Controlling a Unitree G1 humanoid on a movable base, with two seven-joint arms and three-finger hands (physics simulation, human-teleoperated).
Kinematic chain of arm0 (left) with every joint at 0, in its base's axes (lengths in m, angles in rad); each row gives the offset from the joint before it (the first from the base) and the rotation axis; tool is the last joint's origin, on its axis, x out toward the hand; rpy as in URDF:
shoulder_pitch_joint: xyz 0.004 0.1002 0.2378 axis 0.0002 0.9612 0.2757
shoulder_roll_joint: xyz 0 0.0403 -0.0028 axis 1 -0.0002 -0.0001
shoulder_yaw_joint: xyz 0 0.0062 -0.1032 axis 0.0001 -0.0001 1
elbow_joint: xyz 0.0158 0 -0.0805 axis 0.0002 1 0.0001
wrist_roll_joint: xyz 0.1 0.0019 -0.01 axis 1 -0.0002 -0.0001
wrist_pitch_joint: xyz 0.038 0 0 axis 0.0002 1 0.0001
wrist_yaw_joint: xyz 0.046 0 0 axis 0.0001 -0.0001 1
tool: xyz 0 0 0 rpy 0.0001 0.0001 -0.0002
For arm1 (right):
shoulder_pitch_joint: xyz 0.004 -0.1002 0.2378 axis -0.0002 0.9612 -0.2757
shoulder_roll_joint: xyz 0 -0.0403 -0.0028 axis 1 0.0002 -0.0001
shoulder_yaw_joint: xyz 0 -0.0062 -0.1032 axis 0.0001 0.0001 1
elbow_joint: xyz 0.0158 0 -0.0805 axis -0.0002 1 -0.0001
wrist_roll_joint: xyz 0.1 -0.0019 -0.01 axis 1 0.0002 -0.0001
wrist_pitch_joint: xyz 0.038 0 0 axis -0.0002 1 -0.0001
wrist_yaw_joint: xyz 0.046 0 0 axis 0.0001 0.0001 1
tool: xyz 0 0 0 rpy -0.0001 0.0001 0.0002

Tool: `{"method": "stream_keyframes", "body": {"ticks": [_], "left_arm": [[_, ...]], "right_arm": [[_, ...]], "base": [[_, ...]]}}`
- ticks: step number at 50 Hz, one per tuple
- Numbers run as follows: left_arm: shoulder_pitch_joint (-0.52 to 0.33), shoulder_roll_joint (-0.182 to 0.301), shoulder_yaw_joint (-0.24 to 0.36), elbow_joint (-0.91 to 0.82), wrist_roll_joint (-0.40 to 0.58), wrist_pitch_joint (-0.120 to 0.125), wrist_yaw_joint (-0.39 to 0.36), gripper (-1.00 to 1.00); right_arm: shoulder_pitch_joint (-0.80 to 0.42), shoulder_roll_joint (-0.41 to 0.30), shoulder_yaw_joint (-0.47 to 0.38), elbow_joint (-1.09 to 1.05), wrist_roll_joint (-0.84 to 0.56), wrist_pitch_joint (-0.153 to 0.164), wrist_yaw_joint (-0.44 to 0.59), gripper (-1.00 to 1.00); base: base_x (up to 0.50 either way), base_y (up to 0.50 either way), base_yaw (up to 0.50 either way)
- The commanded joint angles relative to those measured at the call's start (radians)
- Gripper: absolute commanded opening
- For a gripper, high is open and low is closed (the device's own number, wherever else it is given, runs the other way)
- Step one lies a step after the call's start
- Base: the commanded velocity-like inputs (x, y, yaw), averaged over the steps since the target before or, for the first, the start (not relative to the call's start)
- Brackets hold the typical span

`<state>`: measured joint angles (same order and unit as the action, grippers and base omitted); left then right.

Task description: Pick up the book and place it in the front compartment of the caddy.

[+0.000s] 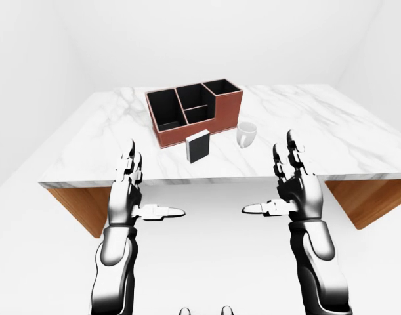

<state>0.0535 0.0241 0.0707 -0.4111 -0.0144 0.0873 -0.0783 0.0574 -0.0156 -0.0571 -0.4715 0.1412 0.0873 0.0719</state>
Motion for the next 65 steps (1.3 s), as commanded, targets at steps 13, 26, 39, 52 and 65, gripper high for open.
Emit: {"method": "stream_keyframes", "body": {"ticks": [13, 26, 39, 52, 65], "left_arm": [[0.003, 0.000, 0.000, -0.021, -0.002, 0.000, -0.005, 1.00], [0.004, 0.000, 0.001, -0.030, -0.003, 0.000, -0.004, 1.00], [0.007, 0.000, 0.003, -0.033, -0.004, 0.000, -0.006, 1.00], [0.009, 0.000, 0.004, -0.043, -0.007, 0.000, -0.008, 1.00], [0.008, -0.001, 0.003, -0.051, -0.008, 0.000, -0.008, 1.00]], "right_arm": [[0.004, -0.002, 0.008, -0.015, -0.007, 0.000, 0.009, 1.00], [0.009, 0.002, 0.012, -0.045, -0.034, 0.000, 0.020, 1.00], [0.023, 0.002, 0.022, -0.061, -0.032, 0.000, 0.032, 1.00], [0.028, 0.003, 0.024, -0.080, -0.030, 0.000, 0.029, 1.00], [0.025, 0.002, 0.023, -0.088, -0.032, 0.000, 0.027, 1.00]], "base": [[0.00, 0.50, 0.00], [0.00, 0.08, 0.00], [0.45, 0.00, 0.00], [0.50, 0.00, 0.00], [0.50, 0.00, 0.00]]}}
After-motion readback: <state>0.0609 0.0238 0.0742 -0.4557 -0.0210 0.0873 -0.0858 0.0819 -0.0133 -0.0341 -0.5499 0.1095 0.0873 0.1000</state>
